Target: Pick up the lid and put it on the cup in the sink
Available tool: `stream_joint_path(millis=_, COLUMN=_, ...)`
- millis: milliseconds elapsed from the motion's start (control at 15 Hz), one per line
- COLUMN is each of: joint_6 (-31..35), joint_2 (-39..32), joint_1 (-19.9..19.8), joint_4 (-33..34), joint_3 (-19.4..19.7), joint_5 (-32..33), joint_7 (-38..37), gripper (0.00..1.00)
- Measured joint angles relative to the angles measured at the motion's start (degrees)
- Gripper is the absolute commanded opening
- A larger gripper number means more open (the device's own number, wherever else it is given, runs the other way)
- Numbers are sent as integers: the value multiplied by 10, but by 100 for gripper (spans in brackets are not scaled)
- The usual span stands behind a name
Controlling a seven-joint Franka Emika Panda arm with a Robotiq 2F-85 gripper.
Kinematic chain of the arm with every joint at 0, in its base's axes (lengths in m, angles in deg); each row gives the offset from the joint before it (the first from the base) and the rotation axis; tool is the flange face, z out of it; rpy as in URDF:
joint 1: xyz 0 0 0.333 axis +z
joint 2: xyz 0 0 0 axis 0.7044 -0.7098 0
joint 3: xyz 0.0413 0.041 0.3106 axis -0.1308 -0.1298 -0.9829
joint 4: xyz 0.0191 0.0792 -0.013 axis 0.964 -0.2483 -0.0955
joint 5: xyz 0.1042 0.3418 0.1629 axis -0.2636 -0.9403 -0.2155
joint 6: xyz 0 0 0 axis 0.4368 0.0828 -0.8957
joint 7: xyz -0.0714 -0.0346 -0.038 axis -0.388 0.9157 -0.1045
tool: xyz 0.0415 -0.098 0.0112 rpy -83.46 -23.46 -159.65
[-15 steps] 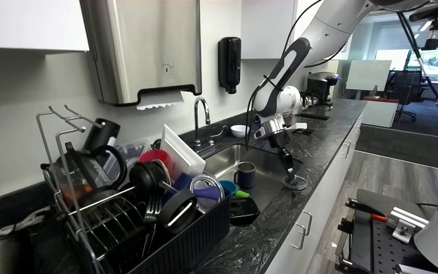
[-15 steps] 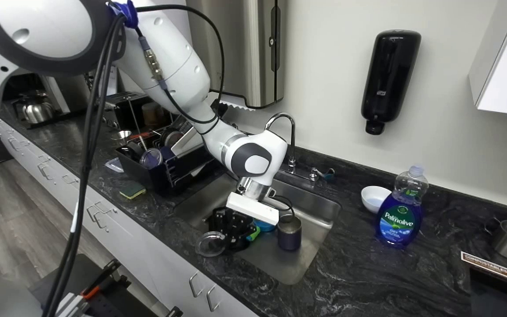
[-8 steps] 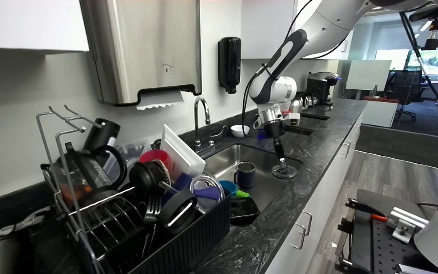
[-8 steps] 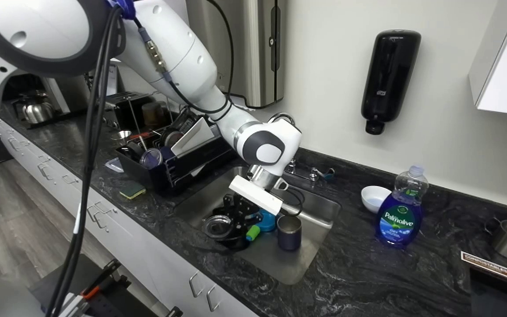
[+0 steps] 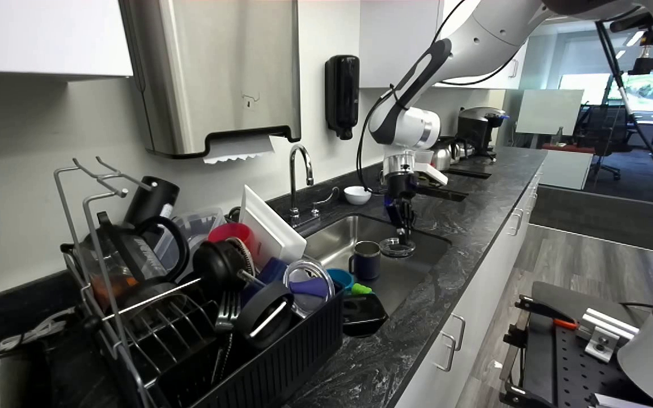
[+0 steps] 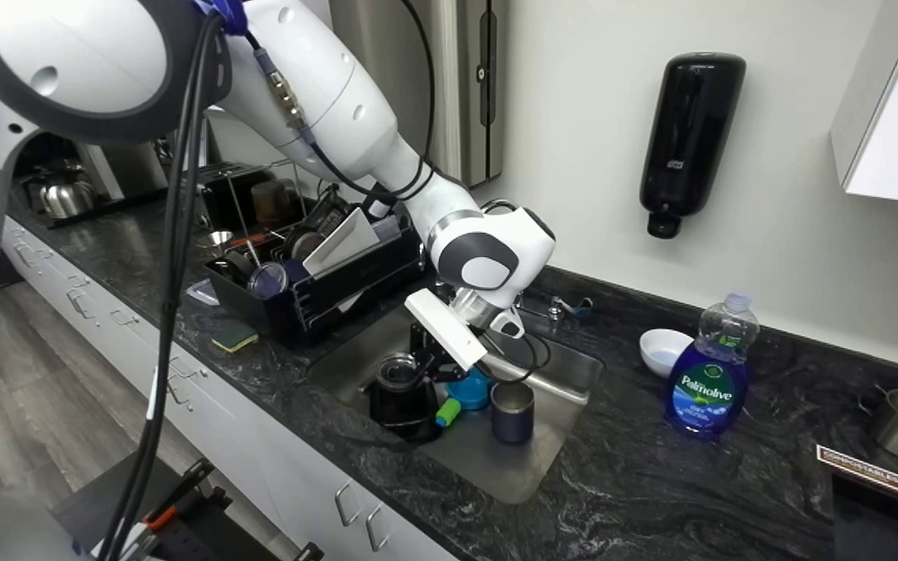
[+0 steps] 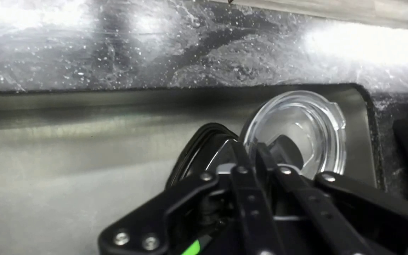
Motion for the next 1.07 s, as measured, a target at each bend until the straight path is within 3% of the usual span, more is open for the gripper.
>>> stream_joint_path(millis=600, joint_6=54, joint_2=-76, joint_1=-34, joint_4=84, joint_3=3, joint_5=-82, joint_7=-143, gripper=2)
stream_joint_path(millis=1067, joint_6=143, joint_2=-101, joint_1=-32, joint_4=92, joint_3=-1, joint_5=-94, joint_7=-215, gripper=2)
